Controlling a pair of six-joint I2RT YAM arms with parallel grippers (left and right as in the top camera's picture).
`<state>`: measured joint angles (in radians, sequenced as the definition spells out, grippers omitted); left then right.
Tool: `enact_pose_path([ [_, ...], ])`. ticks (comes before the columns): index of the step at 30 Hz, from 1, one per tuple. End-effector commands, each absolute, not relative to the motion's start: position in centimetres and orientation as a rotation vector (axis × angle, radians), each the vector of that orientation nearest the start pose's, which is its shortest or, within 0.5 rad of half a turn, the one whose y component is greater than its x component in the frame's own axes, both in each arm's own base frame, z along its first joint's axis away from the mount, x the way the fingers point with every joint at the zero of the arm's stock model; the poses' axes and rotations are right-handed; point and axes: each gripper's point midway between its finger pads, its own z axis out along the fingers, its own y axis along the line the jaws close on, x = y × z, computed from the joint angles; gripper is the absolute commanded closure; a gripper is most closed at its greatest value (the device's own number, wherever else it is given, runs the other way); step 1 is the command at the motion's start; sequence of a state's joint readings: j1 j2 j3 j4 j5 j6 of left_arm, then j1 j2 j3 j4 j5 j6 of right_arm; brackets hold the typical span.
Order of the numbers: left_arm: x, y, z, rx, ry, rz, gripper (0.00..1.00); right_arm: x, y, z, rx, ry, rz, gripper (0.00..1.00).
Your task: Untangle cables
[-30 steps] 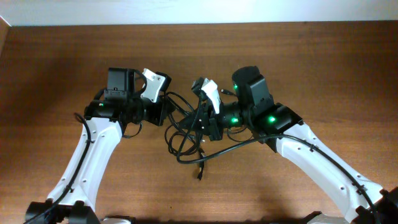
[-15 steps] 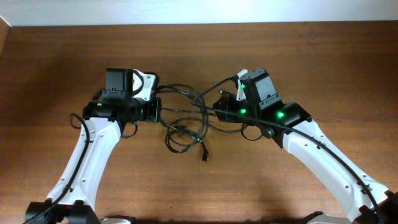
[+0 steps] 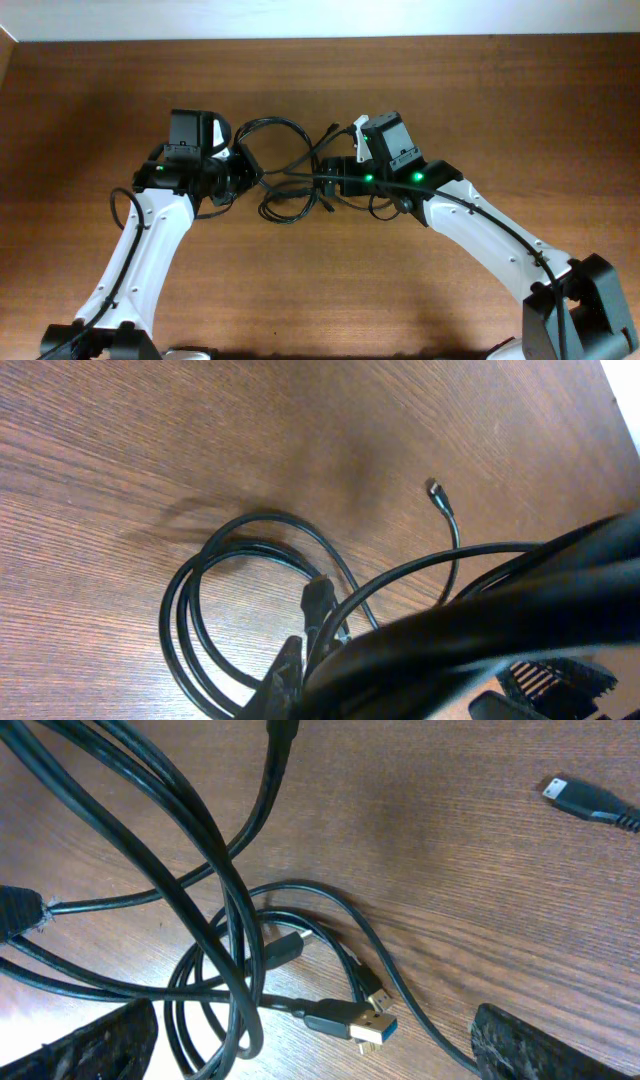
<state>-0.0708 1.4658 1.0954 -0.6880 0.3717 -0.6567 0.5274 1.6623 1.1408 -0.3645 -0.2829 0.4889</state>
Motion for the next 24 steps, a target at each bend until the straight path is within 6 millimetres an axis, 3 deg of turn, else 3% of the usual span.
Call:
enact_pose_path([
  [1, 36.2, -7.9, 14.3, -0.673, 2.572, -0.679, 1.00, 35.5, 26.6, 11.4, -0.210, 2.581, 0.770, 0.01],
  [3, 36.9, -3.9, 13.6, -0.755, 2.518, -0.371, 1.00, 35.5, 26.6, 11.4, -0.209, 2.580, 0.770, 0.01],
  [4, 36.7, -1.9, 13.3, -0.793, 2.496, -0.217, 0.90, 35.5, 26.6, 11.3, -0.210, 2.580, 0.770, 0.01],
  [6, 36.1, -1.2, 13.0, -0.810, 2.510, -0.158, 0.01, 35.5, 26.6, 11.3, -0.210, 2.580, 0.770, 0.01],
  [8, 35.9, -1.0, 12.9, -0.805, 2.518, -0.140, 0.01, 35.5, 26.6, 11.3, -0.210, 2.580, 0.770, 0.01],
  [11, 34.9, 1.2, 12.7, -0.830, 2.514, 0.040, 0.01, 35.5, 26.6, 11.4, -0.210, 2.580, 0.771, 0.01],
  [16, 34.8, 1.6, 12.6, -0.845, 2.510, 0.049, 0.01, 35.5, 26.6, 11.4, -0.217, 2.575, 0.769, 0.01],
  [18, 34.7, 2.9, 12.7, -0.892, 2.496, 0.063, 0.01, 35.5, 26.6, 11.4, -0.249, 2.568, 0.759, 0.01],
  [21, 33.3, 6.6, 12.8, -0.972, 2.453, 0.260, 0.01, 35.7, 26.6, 11.5, -0.304, 2.547, 0.740, 0.01],
  [22, 33.4, 6.6, 12.8, -0.957, 2.459, 0.265, 0.01, 35.8, 26.7, 11.6, -0.336, 2.532, 0.734, 0.01],
  [24, 34.0, 6.6, 13.1, -0.755, 2.512, 0.304, 0.01, 35.7, 26.7, 11.6, -0.408, 2.511, 0.713, 0.01],
])
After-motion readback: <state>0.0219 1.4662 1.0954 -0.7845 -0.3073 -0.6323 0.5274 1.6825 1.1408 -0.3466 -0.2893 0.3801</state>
